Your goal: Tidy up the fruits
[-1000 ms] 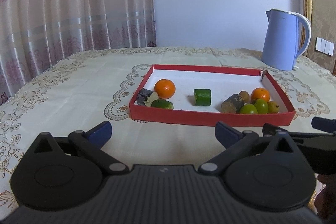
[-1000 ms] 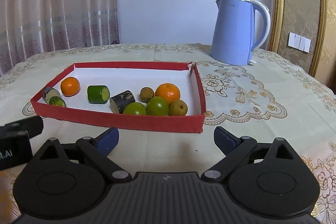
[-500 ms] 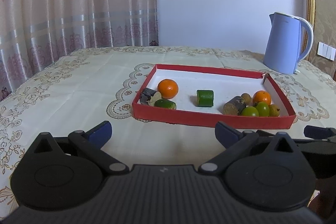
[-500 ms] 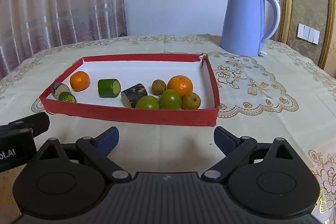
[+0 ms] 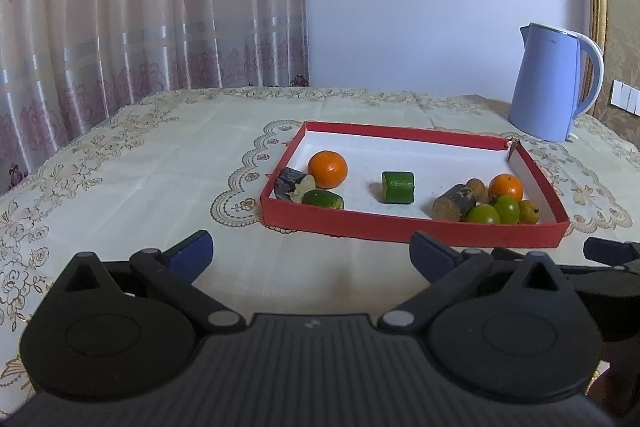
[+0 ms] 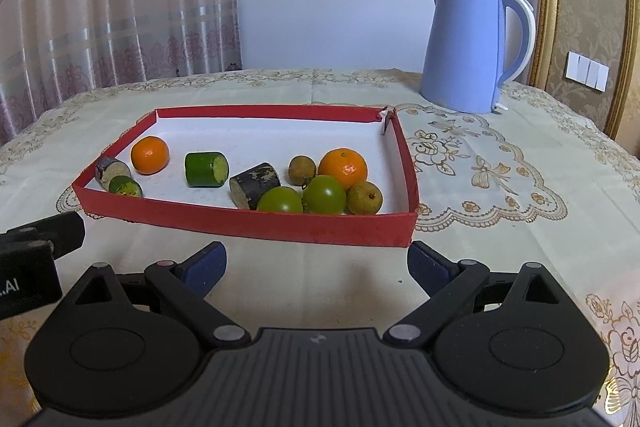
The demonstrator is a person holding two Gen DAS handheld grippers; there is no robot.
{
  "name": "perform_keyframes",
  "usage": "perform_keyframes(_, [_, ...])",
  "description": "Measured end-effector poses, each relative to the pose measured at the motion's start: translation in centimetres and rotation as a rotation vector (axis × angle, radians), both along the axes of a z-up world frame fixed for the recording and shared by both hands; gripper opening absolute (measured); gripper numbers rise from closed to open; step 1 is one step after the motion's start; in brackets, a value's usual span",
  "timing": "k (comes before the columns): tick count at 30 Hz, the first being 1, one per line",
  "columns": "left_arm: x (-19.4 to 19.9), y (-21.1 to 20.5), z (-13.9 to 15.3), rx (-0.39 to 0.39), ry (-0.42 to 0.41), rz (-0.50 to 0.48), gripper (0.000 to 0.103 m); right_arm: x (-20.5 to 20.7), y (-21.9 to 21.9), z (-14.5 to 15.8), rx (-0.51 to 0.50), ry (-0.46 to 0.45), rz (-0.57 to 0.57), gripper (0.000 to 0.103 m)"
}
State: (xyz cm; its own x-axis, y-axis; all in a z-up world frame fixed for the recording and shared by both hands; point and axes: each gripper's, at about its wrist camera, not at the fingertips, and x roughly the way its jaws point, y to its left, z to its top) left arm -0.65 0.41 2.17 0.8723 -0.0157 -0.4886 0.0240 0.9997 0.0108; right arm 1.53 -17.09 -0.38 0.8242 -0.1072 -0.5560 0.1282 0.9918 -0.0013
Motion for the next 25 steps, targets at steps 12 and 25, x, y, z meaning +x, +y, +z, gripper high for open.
perform_keyframes(12, [-0.04,-0.55,-0.19,0.033,-0.006,-0.018,0.103,0.04,0.06,-0.08,0.003,0.002,0.004,0.098])
perform_keyframes(25, [-0.02,-0.58,-0.33,0.047,-0.02,-0.027,0.103,0.22,0.09,-0.26,0.006,0.005,0.005,0.098])
